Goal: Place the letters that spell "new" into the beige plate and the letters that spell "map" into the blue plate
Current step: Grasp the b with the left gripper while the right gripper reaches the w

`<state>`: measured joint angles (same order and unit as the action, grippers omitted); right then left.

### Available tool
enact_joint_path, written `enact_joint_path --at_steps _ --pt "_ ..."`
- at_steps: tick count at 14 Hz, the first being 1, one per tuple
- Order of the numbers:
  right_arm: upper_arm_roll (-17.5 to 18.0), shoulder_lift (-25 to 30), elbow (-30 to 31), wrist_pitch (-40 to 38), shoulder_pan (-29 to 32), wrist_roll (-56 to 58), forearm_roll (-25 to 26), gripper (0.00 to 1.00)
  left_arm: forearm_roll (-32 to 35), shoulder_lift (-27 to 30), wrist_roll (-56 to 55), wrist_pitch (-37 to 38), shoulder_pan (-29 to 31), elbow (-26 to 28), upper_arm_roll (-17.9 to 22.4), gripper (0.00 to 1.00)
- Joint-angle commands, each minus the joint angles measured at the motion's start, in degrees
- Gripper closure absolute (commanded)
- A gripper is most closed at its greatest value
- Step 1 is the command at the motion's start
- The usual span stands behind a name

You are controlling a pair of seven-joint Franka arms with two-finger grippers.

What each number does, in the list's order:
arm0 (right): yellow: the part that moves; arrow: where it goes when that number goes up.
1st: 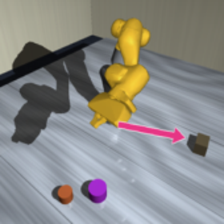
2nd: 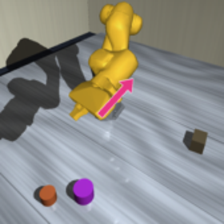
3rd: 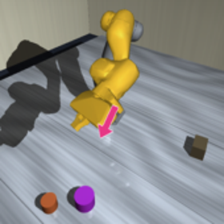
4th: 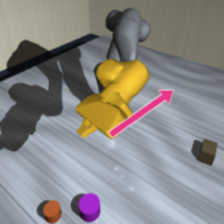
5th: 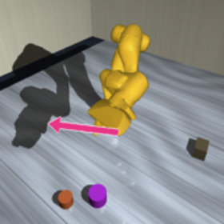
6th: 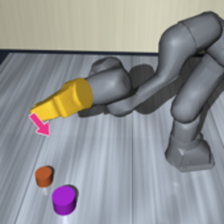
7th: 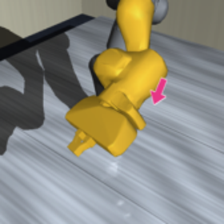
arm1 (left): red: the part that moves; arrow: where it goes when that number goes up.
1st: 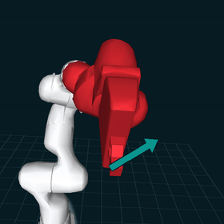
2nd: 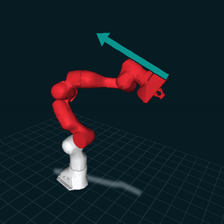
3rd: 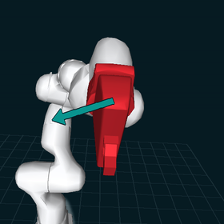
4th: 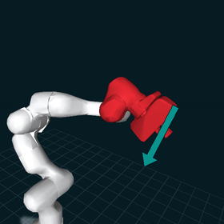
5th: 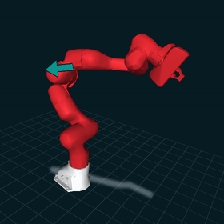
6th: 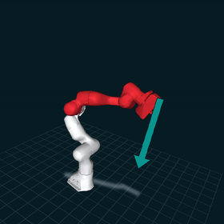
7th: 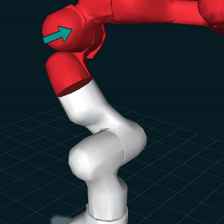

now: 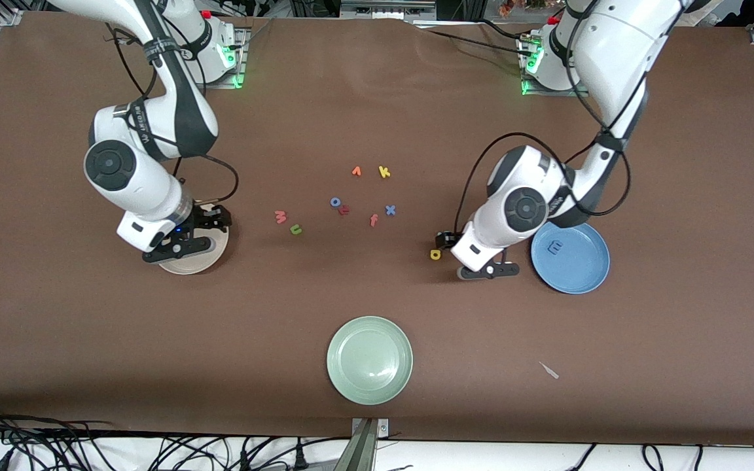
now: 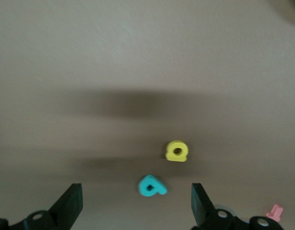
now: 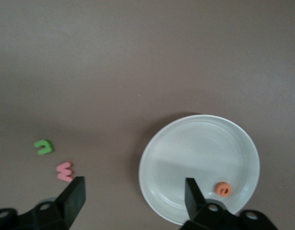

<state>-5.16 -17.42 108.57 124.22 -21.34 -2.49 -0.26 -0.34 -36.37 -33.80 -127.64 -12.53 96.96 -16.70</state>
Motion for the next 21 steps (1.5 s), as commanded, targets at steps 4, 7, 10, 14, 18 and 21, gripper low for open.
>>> enact_joint_path --at_steps 4,7,10,14,18,21 --pt "6.3 -2.4 -0.7 3.3 -2.4 -13.4 -0.5 0.03 -1.2 -3.2 -4.8 -2.5 -2.5 -1.4 0.6 0.00" --pt "11.3 -2.4 0.4 3.4 0.5 -16.2 0.3 0.02 -1.0 -3.8 -5.4 -3.7 -3.4 -0.9 0.9 0.01" --pt "19.1 -2.4 3.4 7.3 7.2 -17.3 2.9 0.02 3.9 -4.2 -5.7 -3.7 -3.5 1.4 0.7 0.05" --pt "20.5 -2.4 5.9 9.7 8.7 -17.4 4.3 0.02 4.6 -4.4 -5.1 -3.3 -3.6 2.9 0.6 0.13" --pt "20.7 -4.6 8.1 14.5 8.2 -19.5 5.6 0.02 4.7 -4.6 -5.0 -3.7 -3.7 2.9 0.6 0.59" --pt "20.7 -4.9 9.1 14.6 7.8 -20.7 9.2 0.02 4.7 -4.9 -4.8 -3.8 -3.5 2.8 0.7 0.83"
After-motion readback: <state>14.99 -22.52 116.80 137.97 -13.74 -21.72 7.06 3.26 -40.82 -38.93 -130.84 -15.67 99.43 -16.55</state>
